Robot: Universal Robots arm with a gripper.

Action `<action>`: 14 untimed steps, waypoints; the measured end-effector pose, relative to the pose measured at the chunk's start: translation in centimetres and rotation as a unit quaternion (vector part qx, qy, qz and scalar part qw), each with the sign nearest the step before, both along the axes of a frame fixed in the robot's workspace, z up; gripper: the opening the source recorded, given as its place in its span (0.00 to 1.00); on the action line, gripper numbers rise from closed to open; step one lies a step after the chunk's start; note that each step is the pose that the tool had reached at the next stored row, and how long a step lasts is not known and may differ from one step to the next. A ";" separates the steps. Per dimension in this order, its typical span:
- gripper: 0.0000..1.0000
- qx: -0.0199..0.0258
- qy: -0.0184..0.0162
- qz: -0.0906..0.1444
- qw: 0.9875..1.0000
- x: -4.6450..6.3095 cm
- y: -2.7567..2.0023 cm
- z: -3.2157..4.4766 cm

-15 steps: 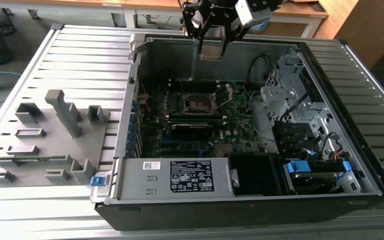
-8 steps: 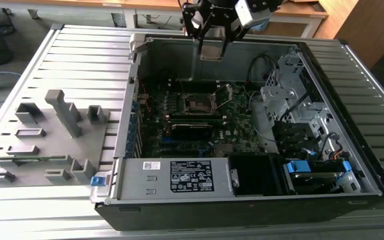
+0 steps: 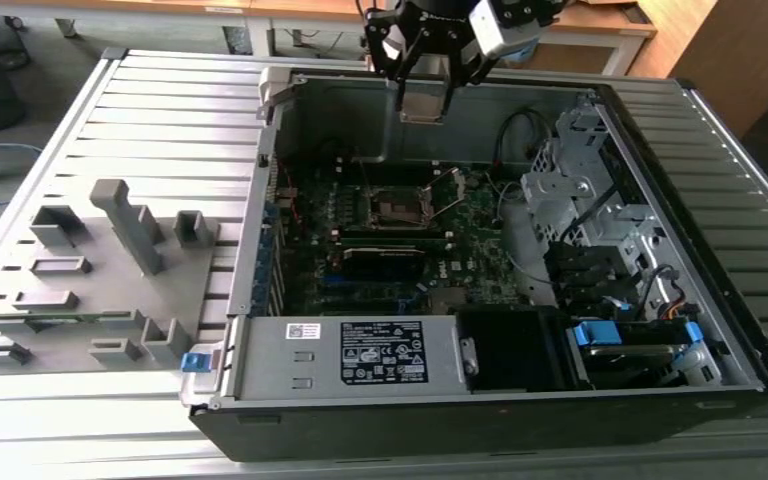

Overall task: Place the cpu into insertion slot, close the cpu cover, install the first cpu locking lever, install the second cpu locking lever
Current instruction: 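Place the cpu into insertion slot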

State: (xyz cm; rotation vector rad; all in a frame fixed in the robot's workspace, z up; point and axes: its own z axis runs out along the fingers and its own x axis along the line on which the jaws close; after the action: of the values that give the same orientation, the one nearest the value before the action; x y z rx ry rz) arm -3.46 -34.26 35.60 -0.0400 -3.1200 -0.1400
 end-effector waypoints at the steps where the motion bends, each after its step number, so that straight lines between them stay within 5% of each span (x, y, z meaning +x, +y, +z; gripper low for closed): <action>1: 0.54 0.000 0.000 0.000 1.000 0.0 0.00 -0.03; 14: 0.54 0.000 0.000 0.000 1.000 0.0 0.00 -0.71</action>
State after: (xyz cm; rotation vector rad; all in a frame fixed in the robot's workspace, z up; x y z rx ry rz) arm -3.46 -34.26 34.89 -0.0399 -3.1200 -0.1400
